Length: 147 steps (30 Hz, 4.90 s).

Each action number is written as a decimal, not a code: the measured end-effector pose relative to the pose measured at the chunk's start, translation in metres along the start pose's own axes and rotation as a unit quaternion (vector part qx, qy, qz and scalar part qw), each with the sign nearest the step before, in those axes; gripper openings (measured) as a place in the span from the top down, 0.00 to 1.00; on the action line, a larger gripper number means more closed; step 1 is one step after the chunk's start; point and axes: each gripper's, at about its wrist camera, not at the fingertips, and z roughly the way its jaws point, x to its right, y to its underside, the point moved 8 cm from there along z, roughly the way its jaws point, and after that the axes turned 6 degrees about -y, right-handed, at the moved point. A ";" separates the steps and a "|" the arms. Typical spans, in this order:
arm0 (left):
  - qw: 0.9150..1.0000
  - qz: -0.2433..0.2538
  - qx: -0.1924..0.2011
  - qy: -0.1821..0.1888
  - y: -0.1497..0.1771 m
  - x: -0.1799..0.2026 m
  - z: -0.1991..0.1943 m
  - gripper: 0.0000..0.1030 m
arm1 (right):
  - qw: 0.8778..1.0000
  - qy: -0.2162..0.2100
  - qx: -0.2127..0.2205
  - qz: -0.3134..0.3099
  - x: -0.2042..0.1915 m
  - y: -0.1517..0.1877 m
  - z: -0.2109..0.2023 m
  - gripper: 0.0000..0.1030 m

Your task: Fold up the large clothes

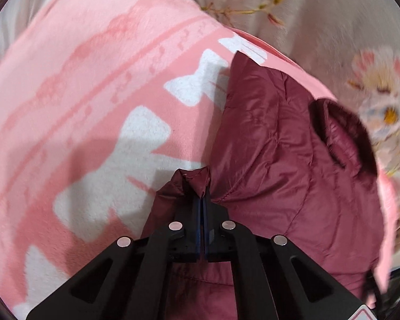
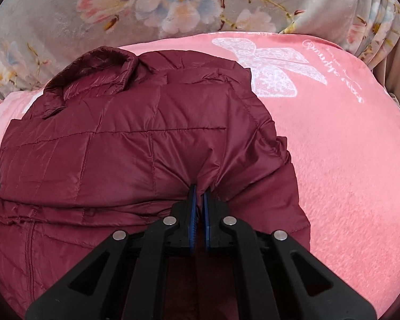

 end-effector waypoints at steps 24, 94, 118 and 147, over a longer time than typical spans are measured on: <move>0.984 0.165 0.042 -0.042 0.003 0.139 -0.021 0.71 | 0.995 -0.094 0.010 -0.042 -0.115 -0.039 0.009 0.67; 0.978 0.203 0.048 0.012 -0.044 0.194 0.018 0.99 | 0.989 -0.144 0.021 0.032 -0.079 -0.128 0.032 0.85; 0.974 0.218 0.029 -0.049 -0.086 0.221 0.086 0.96 | 0.994 -0.098 0.000 -0.041 -0.100 -0.176 0.118 0.81; 0.956 0.257 0.090 -0.104 -0.082 0.230 0.087 0.96 | 0.995 -0.044 0.023 -0.091 -0.112 -0.169 0.124 0.81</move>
